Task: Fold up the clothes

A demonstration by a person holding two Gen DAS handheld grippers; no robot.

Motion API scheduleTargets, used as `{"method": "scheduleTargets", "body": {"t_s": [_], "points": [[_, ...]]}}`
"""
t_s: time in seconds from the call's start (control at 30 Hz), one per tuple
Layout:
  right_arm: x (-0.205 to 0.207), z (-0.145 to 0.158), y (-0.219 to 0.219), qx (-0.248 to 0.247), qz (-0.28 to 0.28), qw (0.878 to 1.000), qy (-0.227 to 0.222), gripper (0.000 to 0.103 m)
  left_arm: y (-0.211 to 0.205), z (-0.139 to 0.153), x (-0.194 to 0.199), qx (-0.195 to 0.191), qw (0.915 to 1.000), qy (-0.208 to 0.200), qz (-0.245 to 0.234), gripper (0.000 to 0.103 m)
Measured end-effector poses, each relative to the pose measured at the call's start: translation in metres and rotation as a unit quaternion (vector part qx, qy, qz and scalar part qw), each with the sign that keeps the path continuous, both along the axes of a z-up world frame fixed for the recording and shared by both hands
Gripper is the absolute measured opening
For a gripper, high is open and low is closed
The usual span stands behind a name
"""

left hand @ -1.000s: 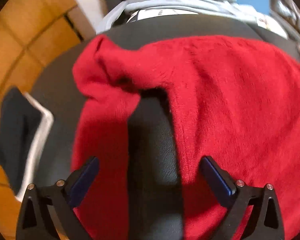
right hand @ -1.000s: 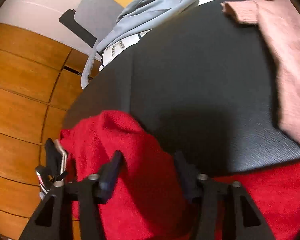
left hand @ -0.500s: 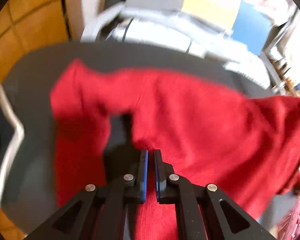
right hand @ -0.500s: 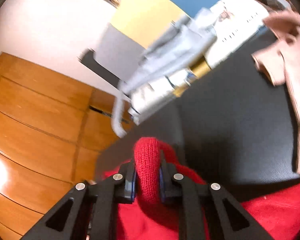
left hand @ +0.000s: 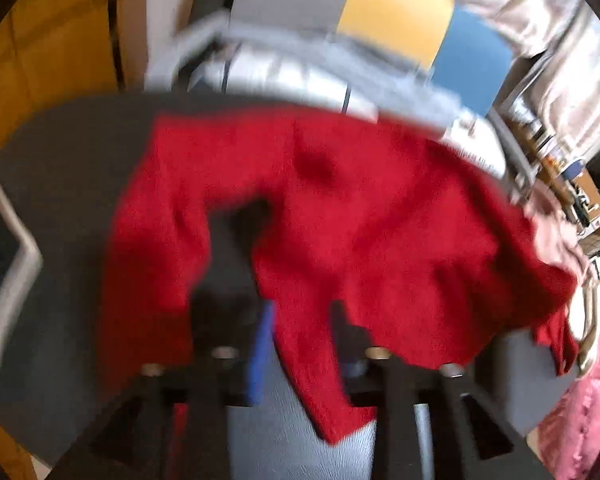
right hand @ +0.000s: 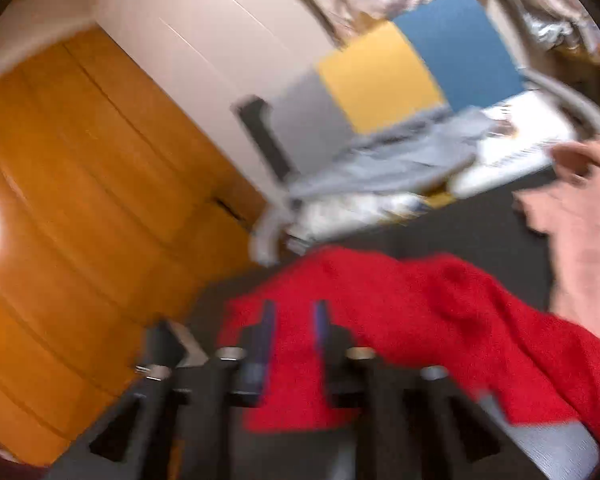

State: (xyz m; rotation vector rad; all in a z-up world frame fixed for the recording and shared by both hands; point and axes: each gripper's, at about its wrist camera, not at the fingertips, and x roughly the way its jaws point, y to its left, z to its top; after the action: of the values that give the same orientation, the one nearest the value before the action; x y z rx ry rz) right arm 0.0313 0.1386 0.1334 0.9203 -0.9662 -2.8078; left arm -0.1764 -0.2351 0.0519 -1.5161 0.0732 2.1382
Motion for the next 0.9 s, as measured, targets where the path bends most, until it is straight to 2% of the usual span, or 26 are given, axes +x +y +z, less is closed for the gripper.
{"method": "scheduleTargets", "body": {"t_s": [0.07, 0.13, 0.2, 0.27, 0.3, 0.37, 0.4, 0.43, 0.53, 0.6, 0.67, 0.73, 0.83, 0.9], "points": [[0.004, -0.035, -0.003, 0.021, -0.035, 0.997, -0.058, 0.036, 0.002, -0.026, 0.013, -0.017, 0.9996, -0.021, 0.011, 0.056], [0.008, -0.063, -0.003, 0.037, -0.065, 0.992, -0.099, 0.040, 0.008, -0.032, 0.024, -0.024, 0.9996, 0.012, 0.007, 0.063], [0.012, -0.083, 0.000, 0.045, -0.090, 0.988, -0.118, 0.044, 0.018, -0.027, 0.034, -0.050, 0.9967, 0.064, 0.000, 0.095], [0.021, -0.092, 0.006, 0.058, -0.110, 0.985, -0.118, 0.052, 0.030, -0.024, 0.039, -0.070, 0.9927, 0.097, -0.012, 0.102], [0.022, -0.093, 0.006, 0.074, -0.115, 0.984, -0.115, 0.055, 0.037, -0.024, 0.041, -0.078, 0.9909, 0.108, -0.020, 0.102], [0.018, -0.096, 0.008, 0.093, -0.118, 0.982, -0.114, 0.069, 0.050, -0.028, 0.040, -0.091, 0.9890, 0.111, -0.035, 0.102], [0.013, -0.098, 0.009, 0.095, -0.118, 0.982, -0.115, 0.071, 0.056, -0.032, 0.038, -0.101, 0.9884, 0.106, -0.042, 0.102], [0.007, -0.100, 0.012, 0.091, -0.122, 0.981, -0.116, 0.071, 0.062, -0.035, 0.036, -0.103, 0.9884, 0.103, -0.042, 0.103], [-0.006, -0.110, 0.021, 0.066, -0.135, 0.983, -0.109, 0.072, 0.064, -0.040, 0.031, -0.068, 0.9933, 0.092, -0.016, 0.103], [-0.019, -0.119, 0.025, 0.051, -0.138, 0.982, -0.117, 0.072, 0.060, -0.043, 0.028, -0.036, 0.9954, 0.086, 0.022, 0.103], [-0.029, -0.131, 0.022, 0.038, -0.132, 0.984, -0.115, 0.072, 0.065, -0.044, 0.033, -0.045, 0.9926, 0.108, 0.031, 0.103], [-0.036, -0.139, 0.014, 0.049, -0.126, 0.984, -0.114, 0.072, 0.068, -0.044, 0.036, -0.046, 0.9909, 0.122, 0.032, 0.103], [-0.039, -0.138, -0.004, 0.108, -0.122, 0.982, -0.101, 0.072, 0.068, -0.044, 0.037, -0.037, 0.9903, 0.129, 0.036, 0.103], [-0.042, -0.141, -0.003, 0.101, -0.111, 0.983, -0.103, 0.072, 0.071, -0.046, 0.038, -0.036, 0.9900, 0.131, 0.037, 0.103]]}}
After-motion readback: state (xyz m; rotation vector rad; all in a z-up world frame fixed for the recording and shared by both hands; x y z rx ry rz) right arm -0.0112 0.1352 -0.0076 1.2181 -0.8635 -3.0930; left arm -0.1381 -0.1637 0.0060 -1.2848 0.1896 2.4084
